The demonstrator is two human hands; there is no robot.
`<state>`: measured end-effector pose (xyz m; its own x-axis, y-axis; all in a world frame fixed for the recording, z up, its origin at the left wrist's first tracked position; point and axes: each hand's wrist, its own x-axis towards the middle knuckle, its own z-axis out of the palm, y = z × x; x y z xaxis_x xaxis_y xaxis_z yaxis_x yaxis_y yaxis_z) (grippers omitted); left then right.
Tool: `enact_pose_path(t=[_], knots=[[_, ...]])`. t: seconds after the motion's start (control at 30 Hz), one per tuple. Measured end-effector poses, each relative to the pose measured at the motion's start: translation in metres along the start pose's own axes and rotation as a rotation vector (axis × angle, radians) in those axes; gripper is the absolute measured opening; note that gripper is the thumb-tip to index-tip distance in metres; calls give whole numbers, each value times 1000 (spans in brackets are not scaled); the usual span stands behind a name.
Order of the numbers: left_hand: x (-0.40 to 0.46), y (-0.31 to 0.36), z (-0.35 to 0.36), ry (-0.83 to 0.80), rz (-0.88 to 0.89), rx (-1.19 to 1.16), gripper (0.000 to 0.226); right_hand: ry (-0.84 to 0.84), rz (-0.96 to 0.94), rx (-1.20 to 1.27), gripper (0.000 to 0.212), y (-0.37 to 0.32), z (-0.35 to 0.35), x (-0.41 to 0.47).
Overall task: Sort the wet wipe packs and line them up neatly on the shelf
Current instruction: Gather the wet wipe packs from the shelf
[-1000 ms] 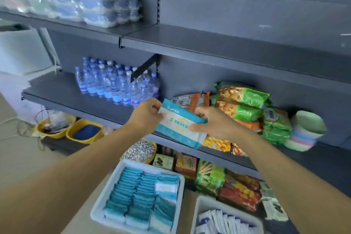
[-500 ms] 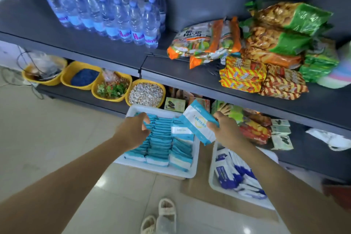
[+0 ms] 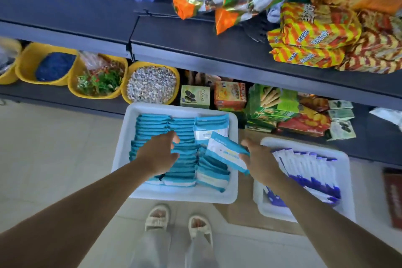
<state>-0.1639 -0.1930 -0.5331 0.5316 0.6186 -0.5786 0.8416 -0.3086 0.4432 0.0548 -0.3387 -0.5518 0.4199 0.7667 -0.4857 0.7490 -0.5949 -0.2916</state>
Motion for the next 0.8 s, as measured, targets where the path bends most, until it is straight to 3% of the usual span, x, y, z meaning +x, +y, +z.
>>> enact_pose_path(t=[0.2, 0.37, 0.57, 0.7, 0.8], knots=[[83, -27, 18, -86, 126, 20, 58, 4, 5, -16, 18, -7, 48, 73], [140, -39, 42, -98, 179, 84, 74, 22, -47, -181, 30, -4, 88, 124], [187, -34, 84, -48, 249, 66, 101, 180, -89, -271, 29, 9, 112, 152], [203, -23, 103, 34, 266, 0, 102, 295, -133, -262, 45, 16, 110, 149], [207, -16, 110, 105, 257, 16, 93, 260, -123, -78, 37, 24, 113, 149]])
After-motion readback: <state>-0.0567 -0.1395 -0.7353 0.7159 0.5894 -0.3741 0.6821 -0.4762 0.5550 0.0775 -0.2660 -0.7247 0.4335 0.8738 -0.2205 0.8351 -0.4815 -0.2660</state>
